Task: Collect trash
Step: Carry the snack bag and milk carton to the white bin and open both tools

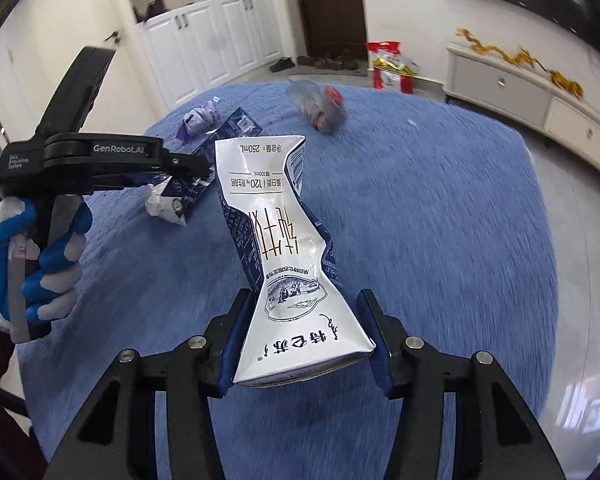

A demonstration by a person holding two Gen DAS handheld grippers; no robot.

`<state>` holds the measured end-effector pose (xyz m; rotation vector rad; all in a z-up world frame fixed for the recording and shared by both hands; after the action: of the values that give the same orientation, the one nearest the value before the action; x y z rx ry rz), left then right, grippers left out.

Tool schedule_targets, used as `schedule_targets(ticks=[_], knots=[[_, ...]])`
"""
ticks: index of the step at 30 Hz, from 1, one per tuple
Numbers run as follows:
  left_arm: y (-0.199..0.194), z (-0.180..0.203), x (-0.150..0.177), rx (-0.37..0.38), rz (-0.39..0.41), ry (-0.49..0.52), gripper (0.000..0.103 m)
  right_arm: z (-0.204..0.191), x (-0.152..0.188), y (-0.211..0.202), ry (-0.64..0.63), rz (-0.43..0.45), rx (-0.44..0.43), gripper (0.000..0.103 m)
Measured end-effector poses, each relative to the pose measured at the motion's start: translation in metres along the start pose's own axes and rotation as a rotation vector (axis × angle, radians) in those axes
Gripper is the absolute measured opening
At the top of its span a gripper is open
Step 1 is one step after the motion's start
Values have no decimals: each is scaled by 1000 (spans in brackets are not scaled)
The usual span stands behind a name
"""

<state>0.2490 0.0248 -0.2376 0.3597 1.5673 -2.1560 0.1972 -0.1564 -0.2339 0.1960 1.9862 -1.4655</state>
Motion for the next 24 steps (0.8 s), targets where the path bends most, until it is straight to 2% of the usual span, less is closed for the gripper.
schedule_targets(ticks=[6,8,12,24], knots=[[-20,6,34,79,-16,5,42,2,33,-30,82,21,9,52],[-29,8,44,126,-27,-7,42,4,44,-41,109,31,11,52],[-45,10,59,175,-32,-8,42,3,55,-59,155,57,23,52],[-116,33,75,274,34,71,42,6,71,-119,244,176,74,52]])
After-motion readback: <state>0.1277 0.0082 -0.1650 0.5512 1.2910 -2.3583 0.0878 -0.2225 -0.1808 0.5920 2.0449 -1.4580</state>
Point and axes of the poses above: each gripper's, at about its wrist camera, not at the fingertips, and y roughly the way its jaws point, z to its right, x to its underside, the point moved 10 cm from there along y, roughly the way its jaws point, and after that the axes turned 1 degree about -z, right-handed, at the moved point
